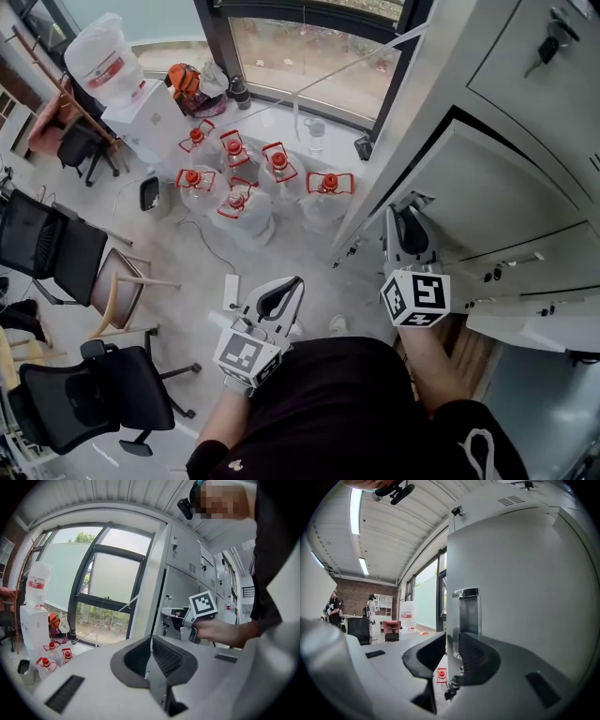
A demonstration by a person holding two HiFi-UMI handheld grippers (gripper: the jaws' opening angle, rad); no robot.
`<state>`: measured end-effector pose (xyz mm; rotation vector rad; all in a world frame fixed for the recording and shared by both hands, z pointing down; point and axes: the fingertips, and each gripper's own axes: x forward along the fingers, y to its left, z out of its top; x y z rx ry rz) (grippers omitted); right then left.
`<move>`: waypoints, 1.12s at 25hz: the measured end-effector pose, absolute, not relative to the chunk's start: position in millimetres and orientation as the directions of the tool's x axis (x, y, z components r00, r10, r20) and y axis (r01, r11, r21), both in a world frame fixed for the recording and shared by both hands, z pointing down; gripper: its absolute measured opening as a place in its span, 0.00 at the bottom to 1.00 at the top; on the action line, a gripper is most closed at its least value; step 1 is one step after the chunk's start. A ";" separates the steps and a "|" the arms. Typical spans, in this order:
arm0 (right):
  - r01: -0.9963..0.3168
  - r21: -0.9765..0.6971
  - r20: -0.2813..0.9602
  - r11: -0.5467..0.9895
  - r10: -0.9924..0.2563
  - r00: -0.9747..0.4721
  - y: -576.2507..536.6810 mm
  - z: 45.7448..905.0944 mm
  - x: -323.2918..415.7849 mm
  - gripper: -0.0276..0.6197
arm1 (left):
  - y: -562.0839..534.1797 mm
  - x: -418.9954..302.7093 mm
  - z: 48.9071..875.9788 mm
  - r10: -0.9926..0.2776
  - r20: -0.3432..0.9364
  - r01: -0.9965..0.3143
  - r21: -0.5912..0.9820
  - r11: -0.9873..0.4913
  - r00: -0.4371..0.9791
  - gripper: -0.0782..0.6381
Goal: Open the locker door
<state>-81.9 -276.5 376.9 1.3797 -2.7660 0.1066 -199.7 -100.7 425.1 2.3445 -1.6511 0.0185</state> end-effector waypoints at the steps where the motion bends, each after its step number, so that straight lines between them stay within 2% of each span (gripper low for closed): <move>1: -0.800 -0.039 0.074 0.599 -0.796 -0.600 -272.3 376.7 -81.4 0.19 | -99.4 -199.5 424.8 -0.920 0.163 -0.923 0.215 -0.320 0.357 0.15; 8: -0.796 -0.051 0.081 0.604 -0.792 -0.606 -232.2 375.5 -73.1 0.18 | -87.2 -199.3 428.7 -0.885 0.189 -0.893 0.244 -0.377 0.426 0.15; 14: -0.795 -0.059 0.059 0.604 -0.793 -0.607 -194.4 372.9 -59.1 0.18 | -78.6 -186.3 429.4 -0.833 0.128 -0.831 0.240 -0.501 0.539 0.15; 24: -0.823 -0.048 0.008 0.566 -0.824 -0.567 -142.8 369.9 -18.8 0.21 | -73.3 -149.7 443.1 -0.703 0.135 -0.711 0.246 -0.659 0.699 0.15; 25: -0.838 -0.057 0.001 0.543 -0.839 -0.544 -139.2 370.0 -10.7 0.15 | -73.6 -145.3 443.2 -0.691 0.136 -0.700 0.245 -0.671 0.710 0.15; 28: -0.865 -0.065 -0.011 0.497 -0.867 -0.497 -128.3 371.1 9.9 0.12 | -75.0 -132.6 443.2 -0.659 0.143 -0.672 0.238 -0.701 0.738 0.15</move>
